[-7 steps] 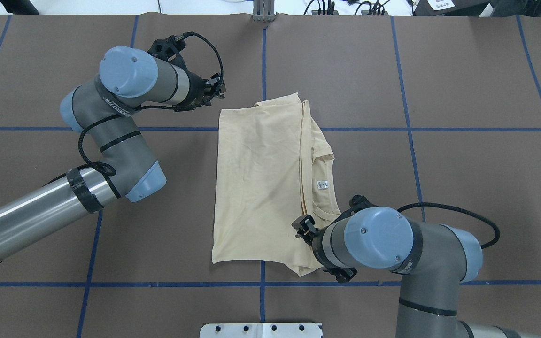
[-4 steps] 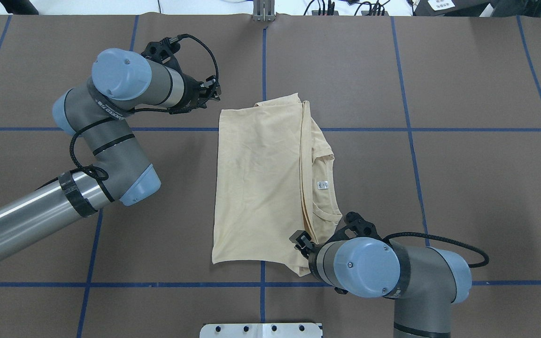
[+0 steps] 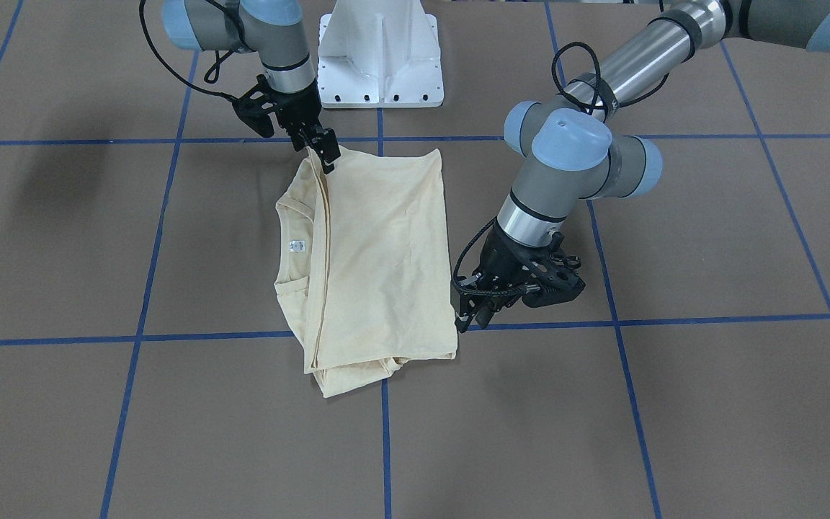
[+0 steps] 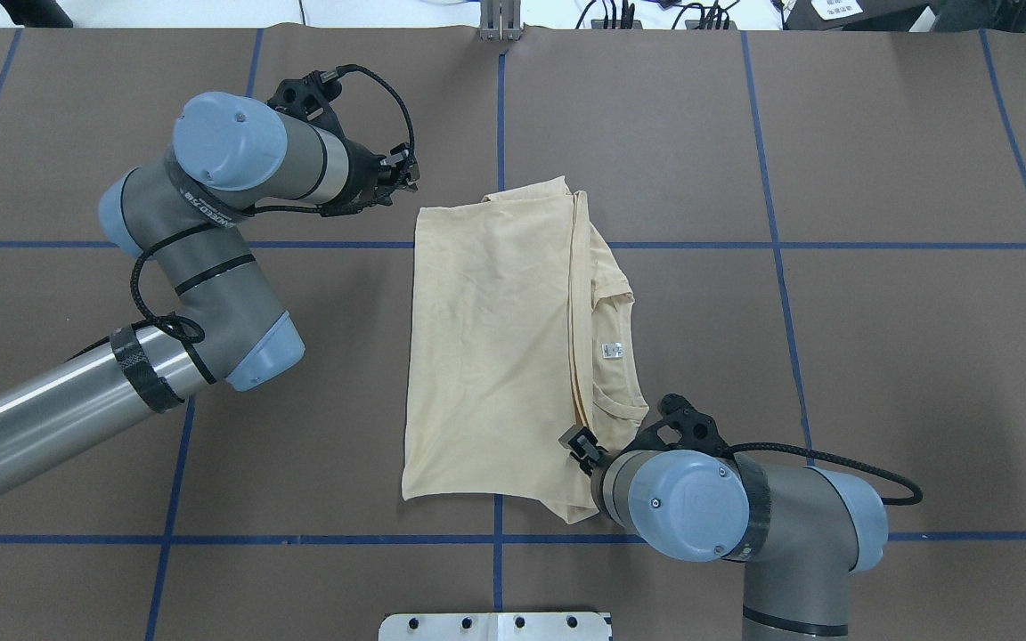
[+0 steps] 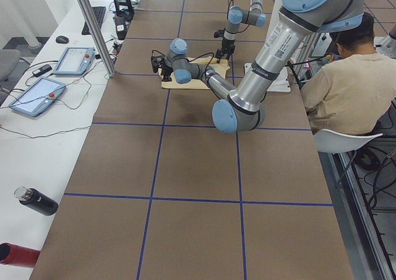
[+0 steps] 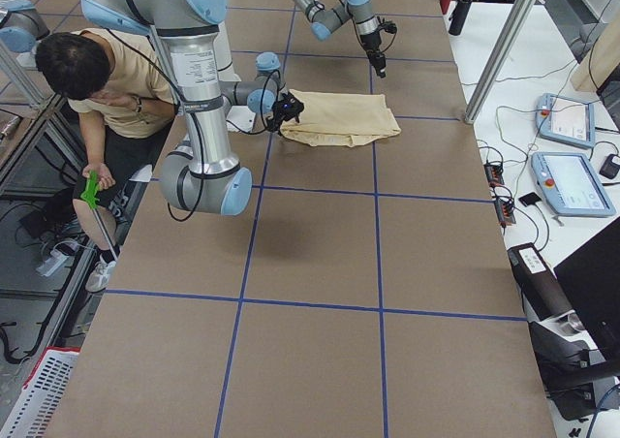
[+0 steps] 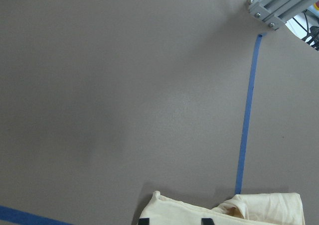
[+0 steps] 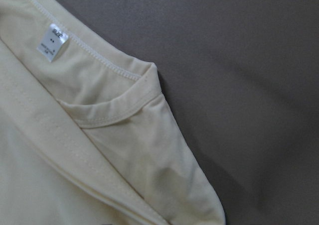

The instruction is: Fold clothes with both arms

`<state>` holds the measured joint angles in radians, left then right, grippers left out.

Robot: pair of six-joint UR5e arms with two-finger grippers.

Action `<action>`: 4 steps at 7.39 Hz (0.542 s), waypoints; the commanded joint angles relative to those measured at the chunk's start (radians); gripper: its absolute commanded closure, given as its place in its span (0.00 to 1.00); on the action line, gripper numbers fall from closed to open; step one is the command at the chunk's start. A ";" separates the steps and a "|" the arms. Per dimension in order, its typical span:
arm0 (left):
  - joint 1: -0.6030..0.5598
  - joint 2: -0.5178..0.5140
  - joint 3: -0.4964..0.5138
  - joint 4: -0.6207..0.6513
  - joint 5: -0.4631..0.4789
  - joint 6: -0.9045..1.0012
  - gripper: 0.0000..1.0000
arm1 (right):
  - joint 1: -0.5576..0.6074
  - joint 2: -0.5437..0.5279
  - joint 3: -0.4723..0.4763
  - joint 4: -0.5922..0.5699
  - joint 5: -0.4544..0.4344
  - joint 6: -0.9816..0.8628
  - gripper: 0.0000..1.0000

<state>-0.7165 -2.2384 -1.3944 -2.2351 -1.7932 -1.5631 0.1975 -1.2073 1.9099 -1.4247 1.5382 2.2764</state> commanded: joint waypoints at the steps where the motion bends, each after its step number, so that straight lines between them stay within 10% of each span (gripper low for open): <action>1: -0.001 0.000 -0.003 0.000 0.000 0.000 0.54 | 0.002 0.002 -0.014 0.000 -0.001 0.000 0.06; 4: -0.001 0.000 -0.012 0.002 0.000 -0.002 0.54 | 0.000 0.002 -0.014 0.000 0.000 0.000 0.15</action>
<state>-0.7178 -2.2381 -1.4008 -2.2346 -1.7932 -1.5645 0.1987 -1.2049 1.8964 -1.4251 1.5384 2.2764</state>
